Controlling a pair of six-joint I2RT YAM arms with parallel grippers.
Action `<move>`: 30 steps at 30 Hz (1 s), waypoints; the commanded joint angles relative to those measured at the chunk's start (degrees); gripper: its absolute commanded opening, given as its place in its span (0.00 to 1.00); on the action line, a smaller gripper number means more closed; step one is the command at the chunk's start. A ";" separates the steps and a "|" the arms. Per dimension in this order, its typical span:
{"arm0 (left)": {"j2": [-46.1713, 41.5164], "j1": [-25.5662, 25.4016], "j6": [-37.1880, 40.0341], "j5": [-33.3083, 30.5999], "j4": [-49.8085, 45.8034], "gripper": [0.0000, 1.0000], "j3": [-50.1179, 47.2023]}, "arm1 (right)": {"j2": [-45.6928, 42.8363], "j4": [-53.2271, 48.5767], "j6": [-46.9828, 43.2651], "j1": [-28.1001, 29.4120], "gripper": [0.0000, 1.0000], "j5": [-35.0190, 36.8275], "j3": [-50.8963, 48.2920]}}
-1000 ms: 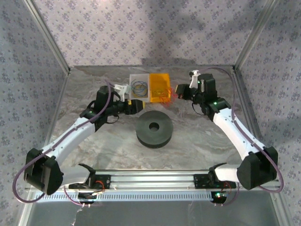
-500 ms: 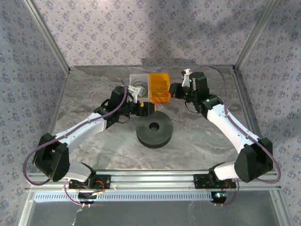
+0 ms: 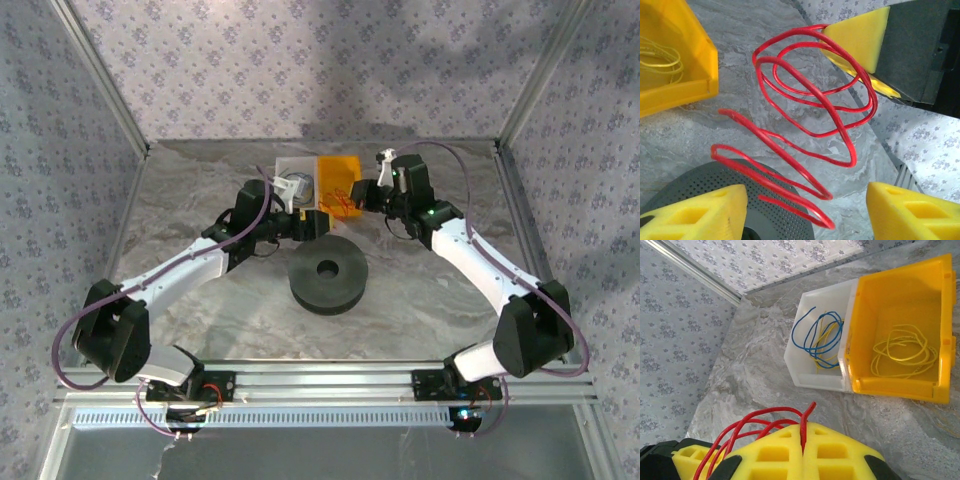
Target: Wrap the cables
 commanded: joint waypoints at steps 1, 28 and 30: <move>0.65 -0.35 -0.38 0.73 2.63 0.56 1.78 | 0.71 1.48 0.89 0.48 0.00 0.32 1.90; -3.76 -0.33 1.55 -0.94 1.26 0.34 -1.96 | 3.11 7.66 7.12 -1.45 0.00 -6.44 0.66; -3.72 -0.39 1.73 -1.14 0.90 0.33 -1.73 | 3.18 7.56 7.05 -1.20 0.00 -6.63 0.86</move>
